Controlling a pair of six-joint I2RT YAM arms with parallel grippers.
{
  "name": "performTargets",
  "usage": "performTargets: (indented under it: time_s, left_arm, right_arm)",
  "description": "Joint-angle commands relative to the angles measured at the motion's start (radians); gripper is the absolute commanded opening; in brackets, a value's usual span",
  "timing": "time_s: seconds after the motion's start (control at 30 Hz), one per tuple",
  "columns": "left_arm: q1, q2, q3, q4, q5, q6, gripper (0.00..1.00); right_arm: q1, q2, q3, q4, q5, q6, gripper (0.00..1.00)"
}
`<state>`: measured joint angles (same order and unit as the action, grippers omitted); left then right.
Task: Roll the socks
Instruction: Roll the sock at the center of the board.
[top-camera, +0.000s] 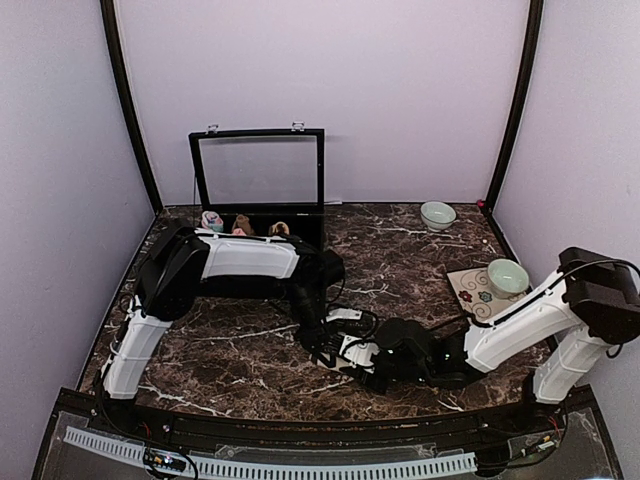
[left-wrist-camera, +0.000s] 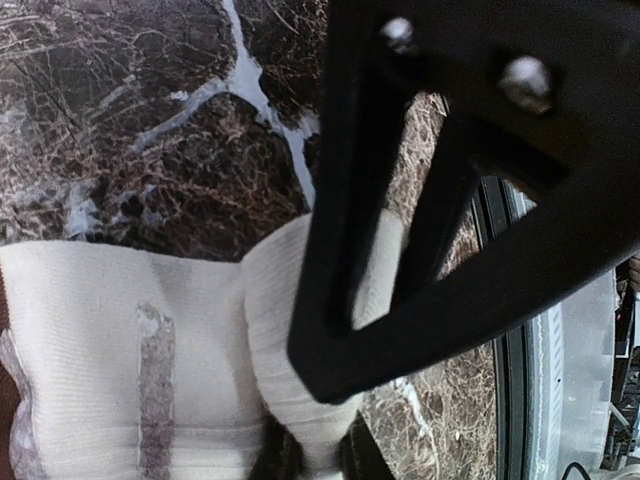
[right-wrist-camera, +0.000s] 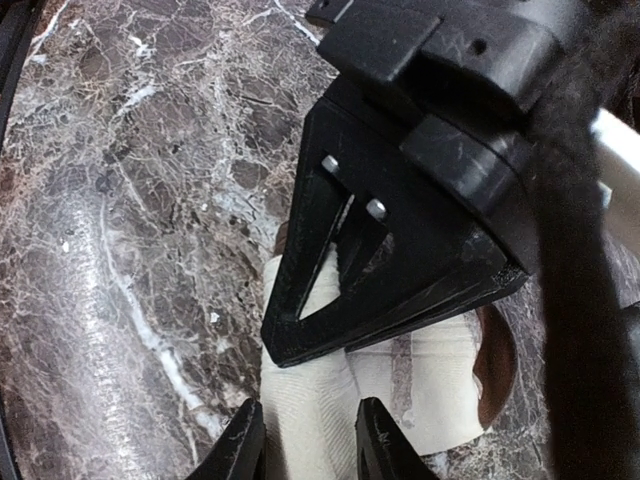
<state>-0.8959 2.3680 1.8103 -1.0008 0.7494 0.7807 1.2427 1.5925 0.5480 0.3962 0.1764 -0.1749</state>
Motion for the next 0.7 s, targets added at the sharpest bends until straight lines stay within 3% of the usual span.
performTargets:
  time_s: [0.0,0.2,0.33,0.4,0.43,0.5,0.53,0.57,0.67]
  left_arm:
    - [-0.023,0.114,-0.074,0.042,-0.281,-0.006,0.07]
    - [-0.023,0.113,-0.074,0.052,-0.286,-0.006,0.07]
    - [-0.023,0.101,-0.079,0.061,-0.282,-0.005,0.17]
    - [-0.02,0.071,-0.102,0.085,-0.283,-0.013,0.32]
    - [-0.015,0.049,-0.12,0.105,-0.282,-0.016,0.46]
    - [-0.003,-0.006,-0.162,0.152,-0.28,-0.022,0.53]
    - [0.004,-0.042,-0.185,0.175,-0.283,-0.024,0.85]
    - [0.011,-0.09,-0.214,0.205,-0.29,-0.026,0.98]
    - [0.017,-0.198,-0.319,0.308,-0.332,-0.033,0.99]
  right_arm:
    - [0.004,0.055,0.008,0.087,0.037,-0.004,0.29]
    - [0.0,0.136,-0.026,0.135,0.004,0.05,0.23]
    - [-0.008,0.177,-0.048,0.148,-0.045,0.098,0.12]
    - [-0.02,0.188,-0.062,0.148,-0.076,0.126,0.06]
    - [-0.026,0.191,-0.072,0.147,-0.094,0.139,0.04]
    - [-0.033,0.194,-0.093,0.151,-0.125,0.166,0.02]
    - [-0.036,0.196,-0.103,0.149,-0.14,0.181,0.01]
    - [-0.04,0.197,-0.109,0.145,-0.155,0.194,0.01]
    - [-0.061,0.188,-0.116,0.133,-0.198,0.242,0.0]
